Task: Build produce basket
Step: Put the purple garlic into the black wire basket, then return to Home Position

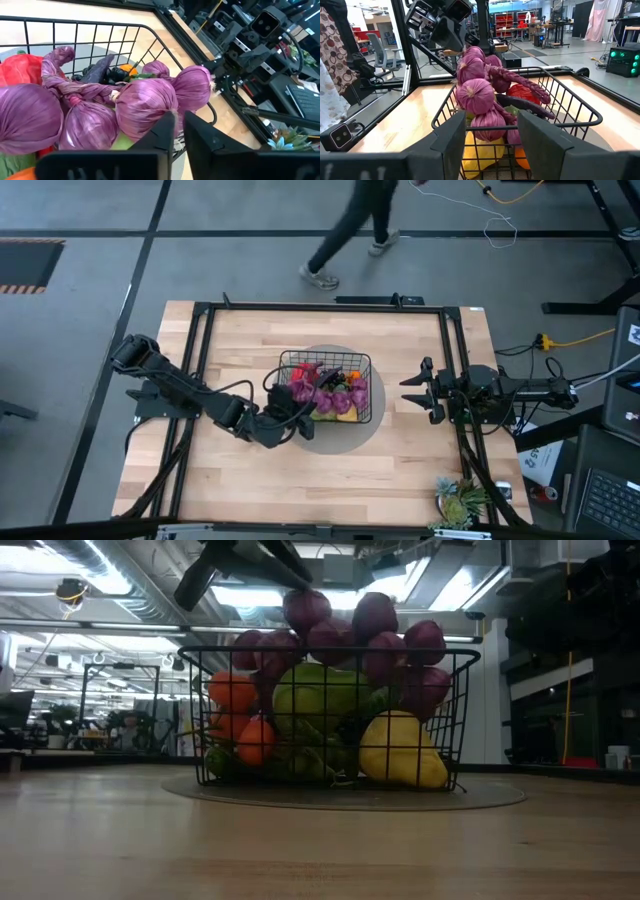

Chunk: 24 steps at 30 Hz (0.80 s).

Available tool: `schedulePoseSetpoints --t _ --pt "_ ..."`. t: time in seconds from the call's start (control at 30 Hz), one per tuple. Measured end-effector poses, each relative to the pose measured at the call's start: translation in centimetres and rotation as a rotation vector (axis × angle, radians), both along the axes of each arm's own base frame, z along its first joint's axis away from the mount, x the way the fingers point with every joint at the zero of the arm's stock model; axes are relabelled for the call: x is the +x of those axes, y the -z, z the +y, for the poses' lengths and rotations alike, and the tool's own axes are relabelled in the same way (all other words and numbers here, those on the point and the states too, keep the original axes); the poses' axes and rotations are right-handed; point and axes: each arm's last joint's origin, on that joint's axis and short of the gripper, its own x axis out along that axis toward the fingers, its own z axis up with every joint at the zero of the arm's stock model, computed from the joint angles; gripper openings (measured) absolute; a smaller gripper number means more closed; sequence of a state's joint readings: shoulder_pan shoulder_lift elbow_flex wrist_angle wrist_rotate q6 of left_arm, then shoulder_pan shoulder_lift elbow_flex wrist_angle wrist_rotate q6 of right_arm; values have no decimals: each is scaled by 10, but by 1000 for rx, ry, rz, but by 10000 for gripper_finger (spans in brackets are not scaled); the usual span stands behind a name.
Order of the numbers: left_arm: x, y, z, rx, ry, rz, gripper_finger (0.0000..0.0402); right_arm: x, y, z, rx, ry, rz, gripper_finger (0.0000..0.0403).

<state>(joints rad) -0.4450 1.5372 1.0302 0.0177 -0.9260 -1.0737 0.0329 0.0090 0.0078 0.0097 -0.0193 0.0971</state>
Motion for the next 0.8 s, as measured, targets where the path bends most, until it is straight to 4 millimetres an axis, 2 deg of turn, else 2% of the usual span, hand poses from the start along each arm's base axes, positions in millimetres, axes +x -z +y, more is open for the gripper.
schedulePoseSetpoints --t 0.33,0.8 --pt "1 -2 0 -15 -28 -39 96 0 0 0 0 0 0 181" --pt "3 -9 -1 -4 -12 -87 94 0 0 0 0 0 0 181"
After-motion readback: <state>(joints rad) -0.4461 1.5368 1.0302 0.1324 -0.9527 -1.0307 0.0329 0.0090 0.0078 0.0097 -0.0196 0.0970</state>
